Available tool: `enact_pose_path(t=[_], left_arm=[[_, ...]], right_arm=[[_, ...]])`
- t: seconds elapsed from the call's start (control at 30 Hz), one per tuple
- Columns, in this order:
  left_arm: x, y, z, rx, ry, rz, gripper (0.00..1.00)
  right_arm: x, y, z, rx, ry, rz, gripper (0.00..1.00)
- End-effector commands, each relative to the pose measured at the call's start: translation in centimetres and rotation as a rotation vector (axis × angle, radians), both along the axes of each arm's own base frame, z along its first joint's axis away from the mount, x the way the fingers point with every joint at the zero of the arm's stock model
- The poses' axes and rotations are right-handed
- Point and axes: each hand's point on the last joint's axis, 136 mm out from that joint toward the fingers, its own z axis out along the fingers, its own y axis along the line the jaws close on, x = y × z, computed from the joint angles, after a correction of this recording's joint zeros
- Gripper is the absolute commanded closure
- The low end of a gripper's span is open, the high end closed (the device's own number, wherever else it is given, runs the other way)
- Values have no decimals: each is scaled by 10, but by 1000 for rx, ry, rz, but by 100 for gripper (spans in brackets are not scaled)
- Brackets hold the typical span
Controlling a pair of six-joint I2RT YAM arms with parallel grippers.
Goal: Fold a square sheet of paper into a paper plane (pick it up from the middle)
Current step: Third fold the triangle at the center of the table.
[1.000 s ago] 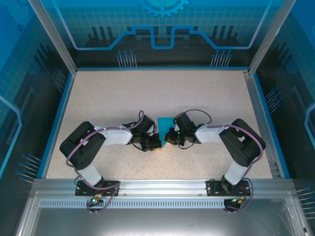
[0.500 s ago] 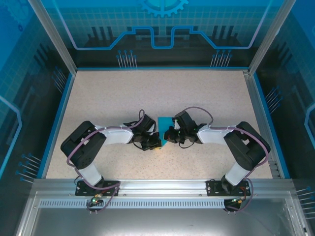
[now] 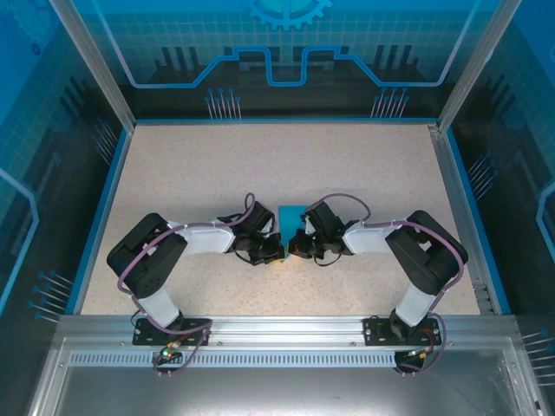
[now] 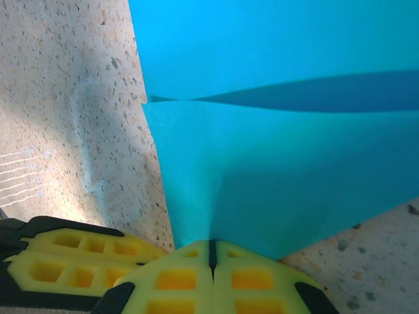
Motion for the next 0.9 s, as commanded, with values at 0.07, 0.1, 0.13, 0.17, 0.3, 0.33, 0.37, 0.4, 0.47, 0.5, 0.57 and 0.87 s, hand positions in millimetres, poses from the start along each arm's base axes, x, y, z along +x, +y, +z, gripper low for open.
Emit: enact_pose_path(t=[0.07, 0.1, 0.13, 0.17, 0.3, 0.33, 0.37, 0.4, 0.47, 0.5, 0.57, 0.87], left_arm=[[7, -11, 13, -54, -53, -12, 99], [6, -10, 11, -51, -49, -12, 99], [6, -10, 10, -46, -47, -11, 99], [5, -7, 6, -31, -37, -8, 99], [1, 1, -9, 29, -3, -4, 100], [-1, 5, -13, 50, 6, -1, 100], [-3, 9, -17, 76, 17, 1, 100], [-4, 11, -20, 94, 21, 1, 100], [-6, 17, -25, 126, 39, 5, 100], [-7, 19, -27, 143, 48, 4, 100], [-9, 23, -30, 165, 56, 4, 100], [-16, 34, -34, 228, 85, -2, 100]], right_arm=[[-13, -9, -17, -67, 54, 5, 100], [-12, -9, -16, -62, 51, 3, 100], [-13, -9, -16, -59, 52, 4, 100], [-11, -8, -14, -55, 47, 1, 100], [-8, -9, -11, -43, 40, -6, 100], [-7, -9, -11, -43, 38, -7, 100], [-5, -9, -10, -40, 34, -7, 100], [-4, -10, -9, -39, 29, -6, 100], [-1, -11, -8, -41, 20, -3, 100], [2, -12, -7, -42, 11, -1, 100], [6, -16, -9, -60, 0, 5, 100], [32, -45, -20, -111, -48, -14, 100]])
